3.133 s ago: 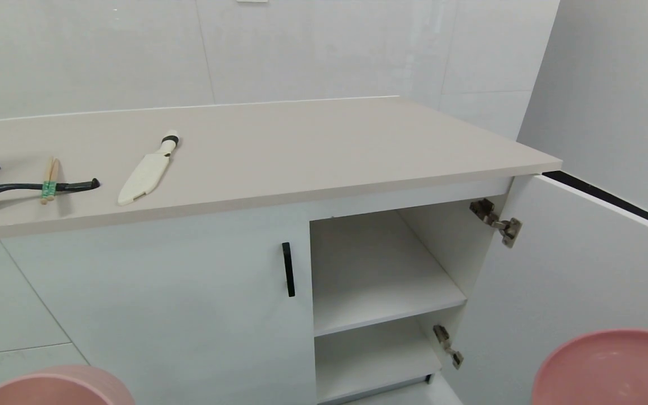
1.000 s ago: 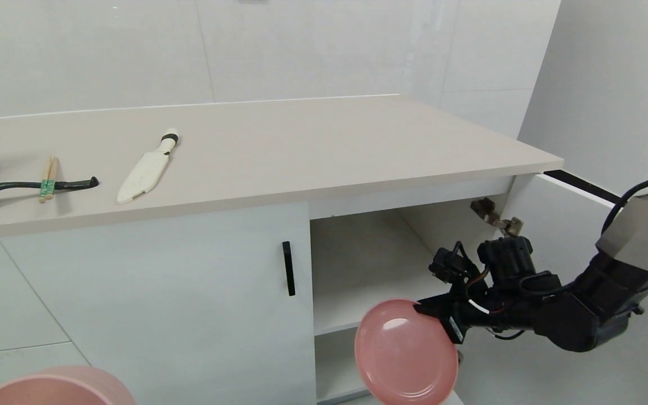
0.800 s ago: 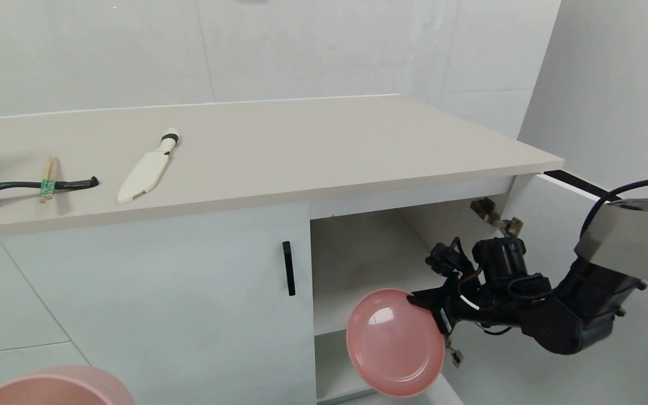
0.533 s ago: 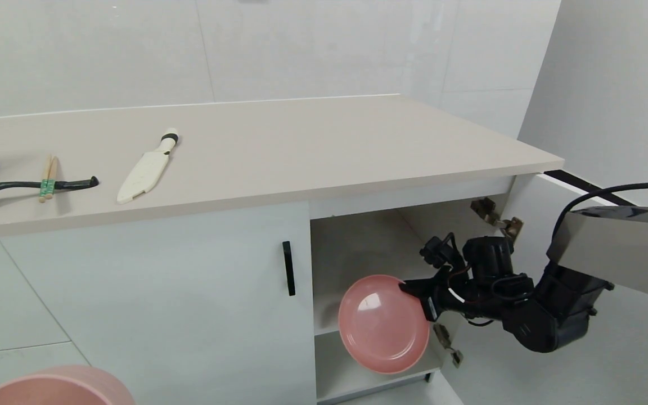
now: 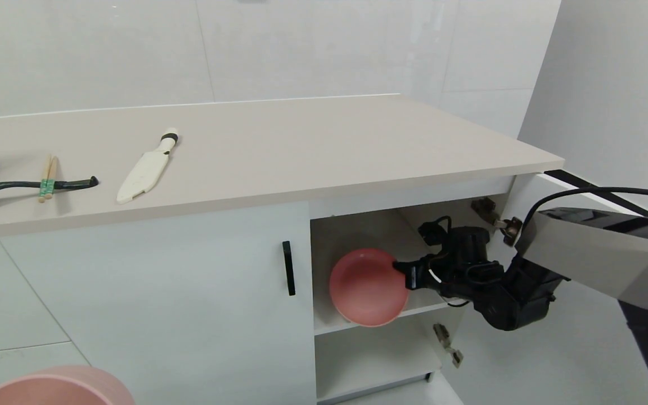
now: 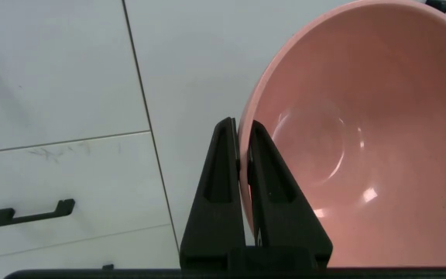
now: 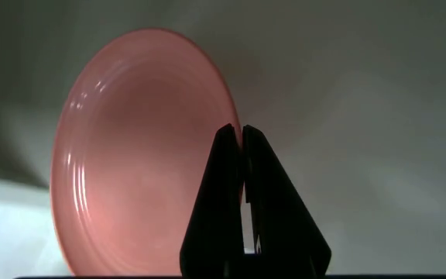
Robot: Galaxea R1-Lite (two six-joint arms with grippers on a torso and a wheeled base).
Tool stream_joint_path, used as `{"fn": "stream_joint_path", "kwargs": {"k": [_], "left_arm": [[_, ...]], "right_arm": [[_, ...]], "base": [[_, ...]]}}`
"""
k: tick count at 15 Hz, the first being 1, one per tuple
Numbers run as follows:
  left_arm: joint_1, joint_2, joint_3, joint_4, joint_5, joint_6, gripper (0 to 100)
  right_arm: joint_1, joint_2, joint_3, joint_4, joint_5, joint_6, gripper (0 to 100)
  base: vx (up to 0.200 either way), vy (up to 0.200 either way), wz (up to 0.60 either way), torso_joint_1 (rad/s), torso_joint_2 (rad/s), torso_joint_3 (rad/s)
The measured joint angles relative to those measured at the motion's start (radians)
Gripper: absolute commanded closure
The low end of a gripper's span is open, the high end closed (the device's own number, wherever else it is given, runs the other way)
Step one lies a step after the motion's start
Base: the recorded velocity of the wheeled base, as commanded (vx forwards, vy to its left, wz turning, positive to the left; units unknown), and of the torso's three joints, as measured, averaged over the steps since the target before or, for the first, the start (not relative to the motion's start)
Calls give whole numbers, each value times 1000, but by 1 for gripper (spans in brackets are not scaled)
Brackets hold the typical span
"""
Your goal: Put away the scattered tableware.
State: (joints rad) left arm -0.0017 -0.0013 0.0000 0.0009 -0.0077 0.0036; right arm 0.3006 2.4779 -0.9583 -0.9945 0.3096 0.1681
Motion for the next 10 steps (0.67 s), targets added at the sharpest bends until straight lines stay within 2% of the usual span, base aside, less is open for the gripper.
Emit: {"fn": "stream_joint_path", "kwargs": {"k": [3,7,10], "left_arm": [[0,0,0,0,0,1,100],[0,0,0,0,0,1,100],[0,0,0,0,0,1,100]], "right_arm": [[-3,35,-92,68,-57,58,100],[-5,70,-209,197,-63,65,100],[-7,101,-310,232,-65,75,100]], "base": [[0,0,0,0,0,0],[0,0,0,0,0,0],[0,0,0,0,0,0]]}}
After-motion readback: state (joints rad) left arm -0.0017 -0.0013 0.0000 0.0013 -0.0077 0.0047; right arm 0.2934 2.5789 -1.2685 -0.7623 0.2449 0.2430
